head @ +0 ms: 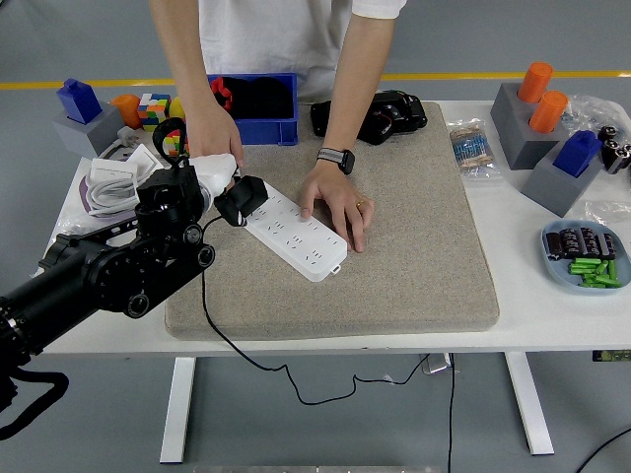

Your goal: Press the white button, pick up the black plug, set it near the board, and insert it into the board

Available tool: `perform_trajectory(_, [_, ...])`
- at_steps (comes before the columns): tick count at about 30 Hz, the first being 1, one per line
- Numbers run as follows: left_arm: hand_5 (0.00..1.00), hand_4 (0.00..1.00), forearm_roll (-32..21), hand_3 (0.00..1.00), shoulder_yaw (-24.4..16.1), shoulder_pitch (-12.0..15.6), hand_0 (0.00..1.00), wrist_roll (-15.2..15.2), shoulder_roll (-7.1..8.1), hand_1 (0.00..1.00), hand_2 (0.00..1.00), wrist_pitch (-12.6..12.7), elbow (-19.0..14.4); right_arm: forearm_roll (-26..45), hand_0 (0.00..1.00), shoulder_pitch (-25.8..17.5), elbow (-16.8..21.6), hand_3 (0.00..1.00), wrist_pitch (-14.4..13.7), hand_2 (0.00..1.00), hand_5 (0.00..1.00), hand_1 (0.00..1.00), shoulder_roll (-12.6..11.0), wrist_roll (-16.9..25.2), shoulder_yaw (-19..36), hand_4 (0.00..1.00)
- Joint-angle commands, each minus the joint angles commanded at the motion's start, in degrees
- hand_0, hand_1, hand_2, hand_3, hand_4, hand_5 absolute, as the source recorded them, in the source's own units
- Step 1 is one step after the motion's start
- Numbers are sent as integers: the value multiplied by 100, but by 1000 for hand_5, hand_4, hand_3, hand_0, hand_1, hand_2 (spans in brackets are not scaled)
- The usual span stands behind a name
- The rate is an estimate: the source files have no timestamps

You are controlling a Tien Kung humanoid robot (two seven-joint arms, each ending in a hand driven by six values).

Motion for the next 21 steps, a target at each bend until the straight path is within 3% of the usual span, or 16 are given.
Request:
perform_trajectory(9, [2, 2, 31, 473, -385, 167, 68, 0, 37, 93, 205, 660, -198, -7, 641, -9, 2, 540, -2, 532, 310, 555, 2, 2, 37, 641])
perform_trajectory(10, [2, 161, -6, 498, -434, 197, 73, 0, 46, 101, 212, 741, -214, -8, 641, -11, 2, 540, -2, 531, 310, 555, 4, 3, 40, 641])
perform_trajectory(15, [2, 161, -386, 498, -762, 419, 73, -12, 109, 101, 212, 1188, -304, -16, 641, -22, 5, 540, -2, 531, 310, 555, 20, 6, 60, 641])
perform_trajectory(16, [2, 529, -529, 571, -817, 466, 102, -66, 128, 144, 235, 1275, -328, -17, 642, -24, 3, 540, -2, 531, 311, 555, 22, 5, 61, 641])
perform_trajectory(21, [2, 529, -1437, 571, -1005, 742, 102, -697, 250, 144, 235, 1704, -591, -24, 642, -35, 3, 540, -2, 531, 311, 555, 29, 6, 63, 641])
